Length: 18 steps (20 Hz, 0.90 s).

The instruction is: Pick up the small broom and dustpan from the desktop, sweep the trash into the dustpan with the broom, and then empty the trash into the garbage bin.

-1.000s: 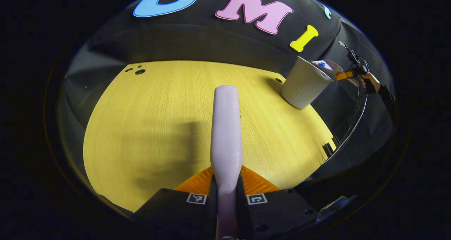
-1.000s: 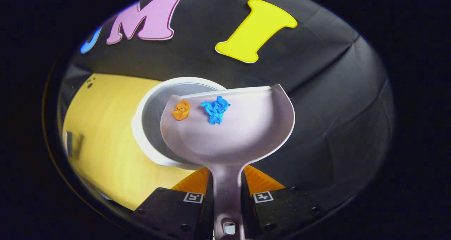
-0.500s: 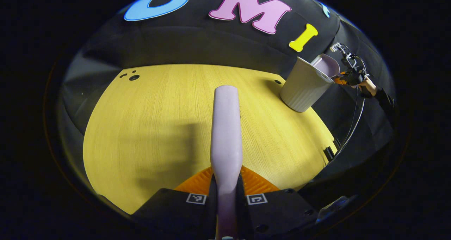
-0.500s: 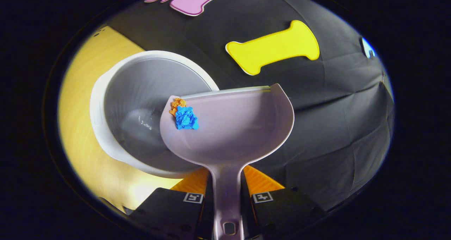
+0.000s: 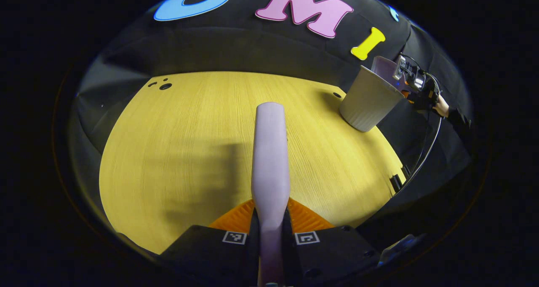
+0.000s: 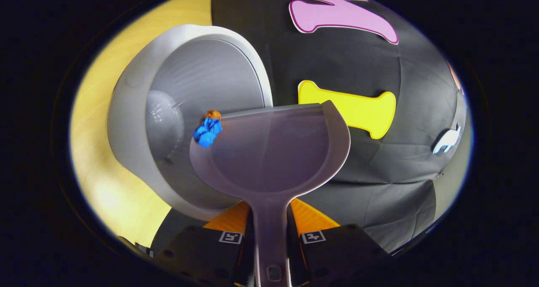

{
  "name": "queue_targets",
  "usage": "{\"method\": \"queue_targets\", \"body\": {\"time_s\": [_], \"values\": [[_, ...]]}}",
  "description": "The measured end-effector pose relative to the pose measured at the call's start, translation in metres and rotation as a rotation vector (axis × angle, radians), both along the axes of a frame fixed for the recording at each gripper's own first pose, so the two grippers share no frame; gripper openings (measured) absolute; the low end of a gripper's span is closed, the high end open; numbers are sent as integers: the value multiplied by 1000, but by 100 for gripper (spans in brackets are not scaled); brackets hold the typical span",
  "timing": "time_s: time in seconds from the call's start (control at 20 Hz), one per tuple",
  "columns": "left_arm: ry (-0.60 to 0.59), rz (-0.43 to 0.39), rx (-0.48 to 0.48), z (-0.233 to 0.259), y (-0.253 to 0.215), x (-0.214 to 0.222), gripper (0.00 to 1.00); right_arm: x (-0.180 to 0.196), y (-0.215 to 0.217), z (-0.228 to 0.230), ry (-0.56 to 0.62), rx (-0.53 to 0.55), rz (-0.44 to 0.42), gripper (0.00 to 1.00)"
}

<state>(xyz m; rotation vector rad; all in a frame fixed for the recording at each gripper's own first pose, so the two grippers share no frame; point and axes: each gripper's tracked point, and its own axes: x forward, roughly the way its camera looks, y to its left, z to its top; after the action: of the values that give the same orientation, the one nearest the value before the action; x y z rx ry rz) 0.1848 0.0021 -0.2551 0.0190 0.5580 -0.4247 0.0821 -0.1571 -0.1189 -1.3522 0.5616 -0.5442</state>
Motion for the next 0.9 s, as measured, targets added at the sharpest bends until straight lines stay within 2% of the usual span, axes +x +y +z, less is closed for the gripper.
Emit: {"method": "queue_targets", "body": {"time_s": [0.25, 0.3, 0.35, 0.5, 0.55, 0.6, 0.9], "values": [[-24, 21, -9, 8, 3, 1, 27, 2, 8, -2, 7, 9, -5, 36], [-28, 27, -11, 8, 4, 1, 27, 1, 6, -3, 2, 32, -12, 40], [-33, 36, -16, 9, 4, 1, 26, 1, 5, -3, -4, 65, -23, 36], [-49, 51, -28, 12, 3, 1, 27, 0, 4, -8, -41, 222, -46, 36], [-53, 53, -30, 13, 3, 2, 27, -1, 4, -8, -63, 276, -51, 39], [-57, 55, -30, 15, 2, 2, 27, -2, 4, -7, -84, 312, -56, 36], [-98, 71, -34, 27, 3, 4, 27, -21, 10, 7, -216, 569, -107, 36]]}}
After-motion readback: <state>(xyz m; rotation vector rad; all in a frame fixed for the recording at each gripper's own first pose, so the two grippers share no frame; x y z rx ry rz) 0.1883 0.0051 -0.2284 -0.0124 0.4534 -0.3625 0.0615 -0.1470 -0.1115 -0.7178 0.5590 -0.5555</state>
